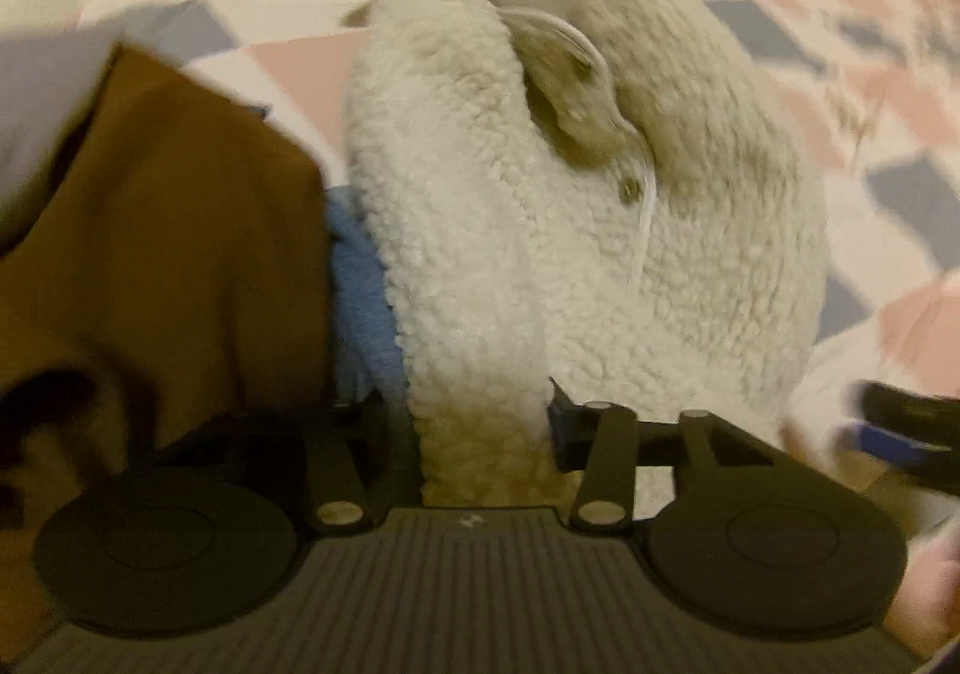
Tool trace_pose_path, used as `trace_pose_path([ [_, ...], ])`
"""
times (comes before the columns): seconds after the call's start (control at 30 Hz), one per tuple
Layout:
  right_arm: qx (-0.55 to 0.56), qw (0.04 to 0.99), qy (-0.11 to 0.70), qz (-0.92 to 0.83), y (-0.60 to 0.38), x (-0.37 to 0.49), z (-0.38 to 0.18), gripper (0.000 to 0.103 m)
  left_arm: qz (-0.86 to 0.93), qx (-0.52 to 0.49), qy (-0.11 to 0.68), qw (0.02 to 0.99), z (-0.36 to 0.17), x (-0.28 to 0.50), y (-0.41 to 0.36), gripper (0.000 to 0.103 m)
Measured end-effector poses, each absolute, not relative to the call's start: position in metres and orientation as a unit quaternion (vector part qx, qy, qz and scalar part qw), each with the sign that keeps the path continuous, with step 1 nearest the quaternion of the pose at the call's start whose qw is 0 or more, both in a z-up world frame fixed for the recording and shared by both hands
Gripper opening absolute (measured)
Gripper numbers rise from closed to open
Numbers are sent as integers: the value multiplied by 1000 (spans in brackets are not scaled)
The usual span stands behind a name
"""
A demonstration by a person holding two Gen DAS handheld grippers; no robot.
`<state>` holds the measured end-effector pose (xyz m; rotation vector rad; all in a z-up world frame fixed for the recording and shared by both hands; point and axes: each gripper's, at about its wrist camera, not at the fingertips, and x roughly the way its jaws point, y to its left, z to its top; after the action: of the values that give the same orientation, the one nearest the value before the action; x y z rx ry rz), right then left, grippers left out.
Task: Fold clothes
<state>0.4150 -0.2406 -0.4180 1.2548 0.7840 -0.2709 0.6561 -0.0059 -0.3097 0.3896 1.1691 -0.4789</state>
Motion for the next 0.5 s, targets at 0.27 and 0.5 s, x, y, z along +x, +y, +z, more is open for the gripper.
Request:
trace_pose_path([
  [0.27, 578, 720, 378, -69, -213, 453, -420, 16, -215, 151, 546, 795, -286, 649, 3, 33],
  [0.5, 557, 782, 276, -52, -264, 366, -296, 14, -231, 115, 537, 803, -220, 604, 2, 0],
])
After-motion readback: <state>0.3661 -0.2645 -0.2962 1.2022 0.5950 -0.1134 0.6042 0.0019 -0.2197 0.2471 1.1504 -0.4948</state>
